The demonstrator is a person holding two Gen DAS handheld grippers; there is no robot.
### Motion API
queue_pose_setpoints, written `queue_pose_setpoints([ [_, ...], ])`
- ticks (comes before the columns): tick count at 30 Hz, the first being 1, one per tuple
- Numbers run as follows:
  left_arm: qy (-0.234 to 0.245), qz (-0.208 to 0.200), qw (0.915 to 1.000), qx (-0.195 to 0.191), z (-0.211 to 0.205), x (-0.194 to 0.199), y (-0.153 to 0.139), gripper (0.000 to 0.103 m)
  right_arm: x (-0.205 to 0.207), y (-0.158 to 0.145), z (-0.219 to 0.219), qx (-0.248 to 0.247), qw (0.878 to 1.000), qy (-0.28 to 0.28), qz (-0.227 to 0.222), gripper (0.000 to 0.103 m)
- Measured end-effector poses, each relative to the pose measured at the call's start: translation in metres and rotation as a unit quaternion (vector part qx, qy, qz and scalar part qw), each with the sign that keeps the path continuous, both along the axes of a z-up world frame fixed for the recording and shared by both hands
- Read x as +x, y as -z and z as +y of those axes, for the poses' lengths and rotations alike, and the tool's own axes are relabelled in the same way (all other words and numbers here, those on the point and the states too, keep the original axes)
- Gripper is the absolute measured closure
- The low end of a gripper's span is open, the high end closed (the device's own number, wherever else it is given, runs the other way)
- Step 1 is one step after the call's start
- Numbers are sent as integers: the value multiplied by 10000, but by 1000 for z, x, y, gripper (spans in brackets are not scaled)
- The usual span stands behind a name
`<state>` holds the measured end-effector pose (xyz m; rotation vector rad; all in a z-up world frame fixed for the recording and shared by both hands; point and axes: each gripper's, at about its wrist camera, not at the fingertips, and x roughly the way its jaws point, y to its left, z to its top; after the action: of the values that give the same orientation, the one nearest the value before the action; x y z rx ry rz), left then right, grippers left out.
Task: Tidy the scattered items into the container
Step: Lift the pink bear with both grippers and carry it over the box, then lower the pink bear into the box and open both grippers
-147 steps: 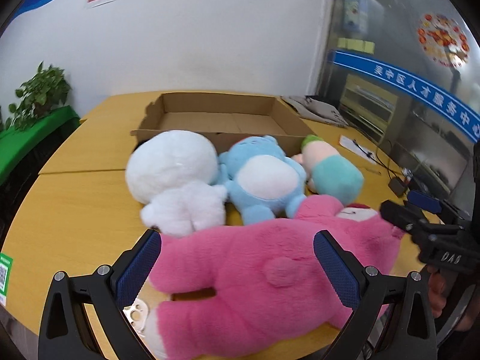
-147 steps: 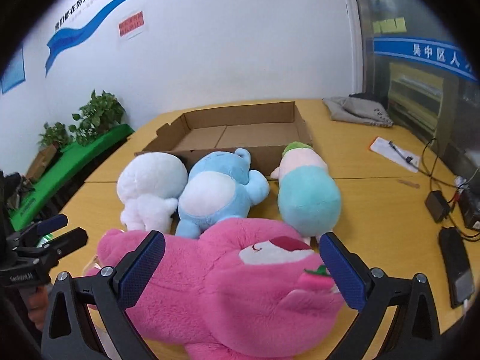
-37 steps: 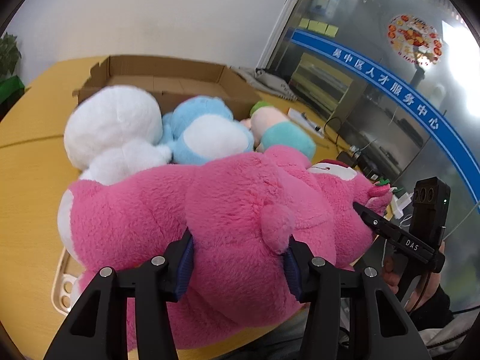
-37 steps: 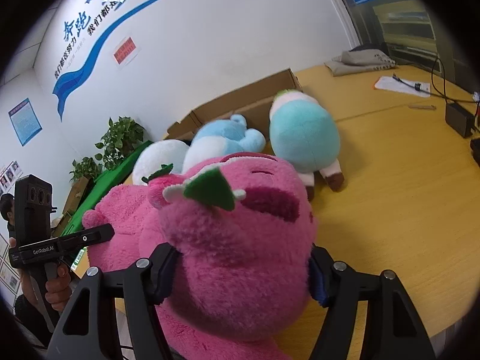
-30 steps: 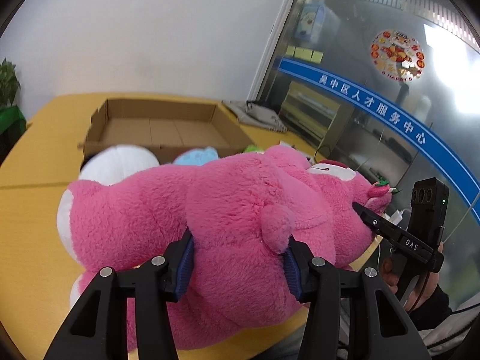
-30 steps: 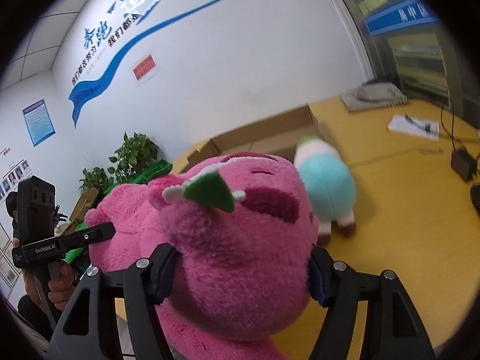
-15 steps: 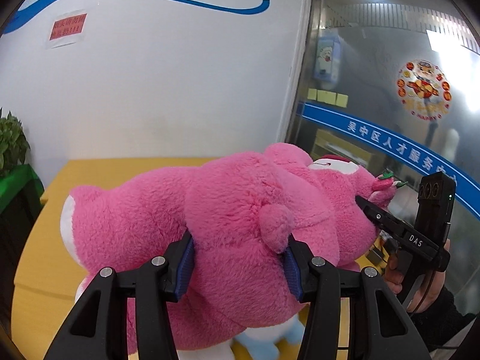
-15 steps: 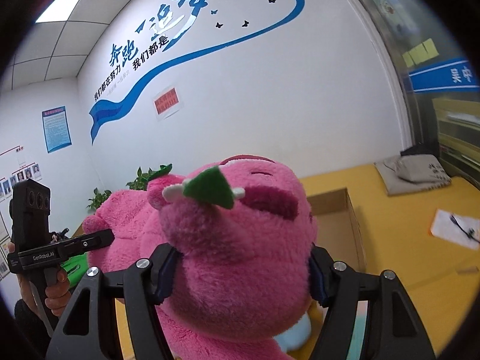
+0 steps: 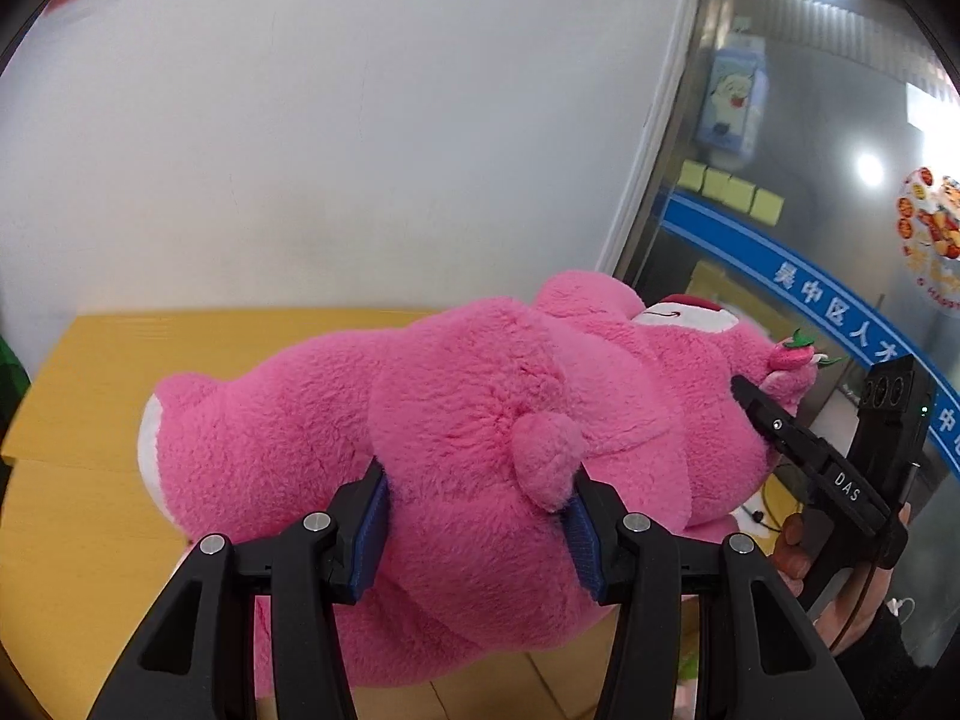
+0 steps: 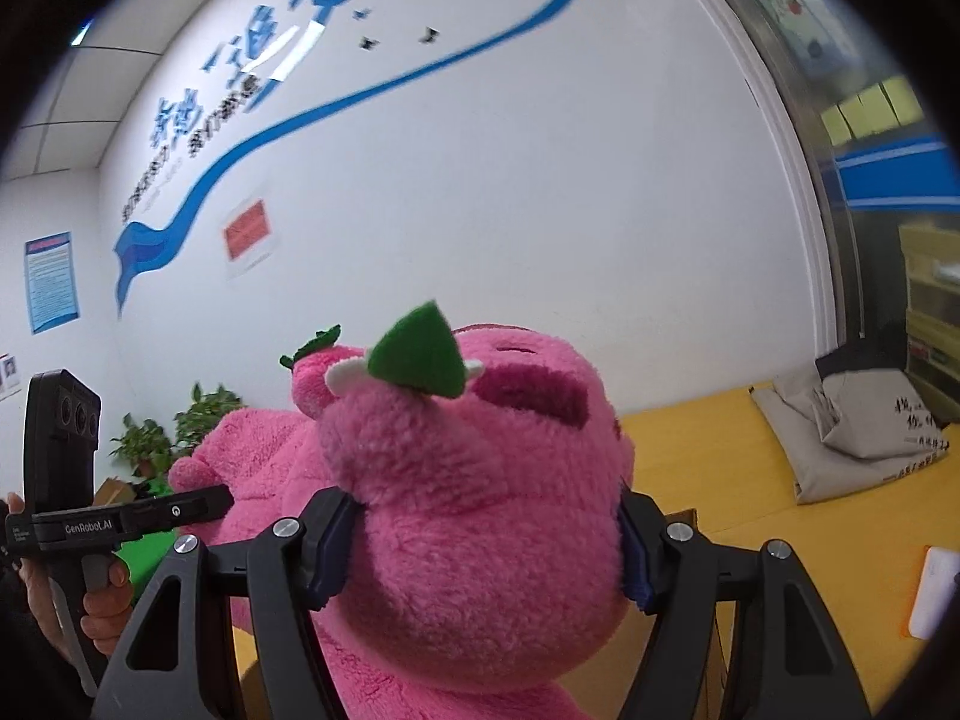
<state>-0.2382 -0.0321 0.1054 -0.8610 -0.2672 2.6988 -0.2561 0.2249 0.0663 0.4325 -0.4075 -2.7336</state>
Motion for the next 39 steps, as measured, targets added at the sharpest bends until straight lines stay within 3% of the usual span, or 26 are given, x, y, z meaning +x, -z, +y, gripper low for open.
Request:
queue_pose_setpoints([
  [5, -23, -989, 9951, -1, -4, -61, 90, 49, -51, 64, 0, 18, 9959, 295, -860, 34],
  [7, -1, -1371, 9905, -78, -1, -74, 122, 65, -67, 90, 1, 78, 9900, 415, -1346, 34],
  [9, 164, -1713, 9850, -138, 4, -85, 154, 70, -76, 114, -1, 193, 9813, 540, -1835, 34],
  [12, 147, -1547, 9870, -412, 15, -84, 159, 70, -79, 133, 3, 201, 9706, 722, -2288, 34],
  [16, 93, -1550, 9864, -538, 11, -88, 160, 66, -82, 133, 5, 204, 9703, 774, -2281, 33],
  [18, 48, -1576, 9863, -489, 11, -92, 160, 61, -86, 134, 5, 241, 9694, 802, -2307, 30],
  [20, 29, -1599, 9859, -488, 15, -98, 160, 51, -96, 139, 7, 331, 9651, 854, -2454, 17],
  [22, -18, -1570, 9856, -627, 15, -99, 158, 38, -103, 144, 10, 535, 9581, 1007, -2627, 16],
  [25, -20, -1462, 9869, -678, 14, -93, 148, 37, -96, 136, 14, 648, 9596, 951, -2569, 14],
  [29, -29, -1066, 9938, -316, -5, -58, 107, 36, -65, 97, 17, 703, 9720, 846, -2077, 11],
  [32, -236, -566, 9975, -346, -21, -11, 63, 14, -26, 60, 15, 695, 9821, 652, -1622, 6],
  [34, -467, -100, 9984, -293, -37, 41, 30, 1, 9, 37, 10, 681, 9891, 423, -1237, 0],
  [39, -1005, 465, 9937, -194, -60, 149, -22, 0, 90, -1, -10, 507, 9970, -163, -570, 0],
])
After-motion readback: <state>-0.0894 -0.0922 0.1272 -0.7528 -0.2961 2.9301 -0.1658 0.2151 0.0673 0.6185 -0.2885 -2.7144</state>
